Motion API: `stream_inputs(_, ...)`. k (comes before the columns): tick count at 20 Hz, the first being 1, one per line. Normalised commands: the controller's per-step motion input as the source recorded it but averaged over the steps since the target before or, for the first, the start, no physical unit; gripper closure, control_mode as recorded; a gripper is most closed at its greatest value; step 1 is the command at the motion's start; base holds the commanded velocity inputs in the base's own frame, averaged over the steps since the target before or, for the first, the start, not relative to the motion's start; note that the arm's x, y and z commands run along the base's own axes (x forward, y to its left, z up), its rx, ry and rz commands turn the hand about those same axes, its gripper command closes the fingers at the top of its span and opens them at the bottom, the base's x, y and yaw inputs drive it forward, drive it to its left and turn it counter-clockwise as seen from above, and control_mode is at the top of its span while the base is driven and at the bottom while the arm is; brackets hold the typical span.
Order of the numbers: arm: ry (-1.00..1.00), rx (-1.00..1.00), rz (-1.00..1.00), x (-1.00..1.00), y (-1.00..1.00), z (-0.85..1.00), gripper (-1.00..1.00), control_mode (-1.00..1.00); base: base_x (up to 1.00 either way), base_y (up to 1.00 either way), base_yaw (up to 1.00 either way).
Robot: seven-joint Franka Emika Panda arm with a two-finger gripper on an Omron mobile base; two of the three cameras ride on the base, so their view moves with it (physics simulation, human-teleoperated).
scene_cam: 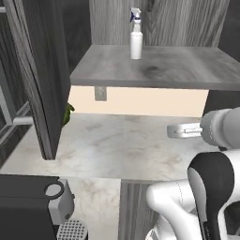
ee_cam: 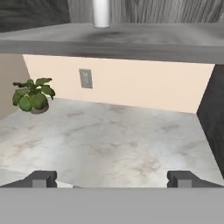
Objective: Move the cutting board and knife to the sink. Then move spray from the cabinet to the counter.
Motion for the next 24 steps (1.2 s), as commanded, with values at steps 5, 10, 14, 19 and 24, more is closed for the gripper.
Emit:
stream_inputs(5,-0.25,-0.03,0.01,-0.54,0.13,0.77,-1.00,-1.00,0.00,0.00,0.00)
stream_inputs(10,-0.22,0.00,0.03,-0.38,0.00,0.80,-1.00,-1.00,0.00,0.00,0.00)
stream_inputs(14,-0.30,0.00,0.02,-0.33,0.00,0.81,-1.00,-1.00,0.00,0.00,0.00)
stream_inputs(19,-0.21,0.00,0.00,-0.10,0.00,0.50,-1.00,-1.00,0.00,0.00,0.00)
stream_inputs(24,-0.08,0.00,0.00,0.11,0.00,0.10,-1.00,-1.00,0.00,0.00,0.00)
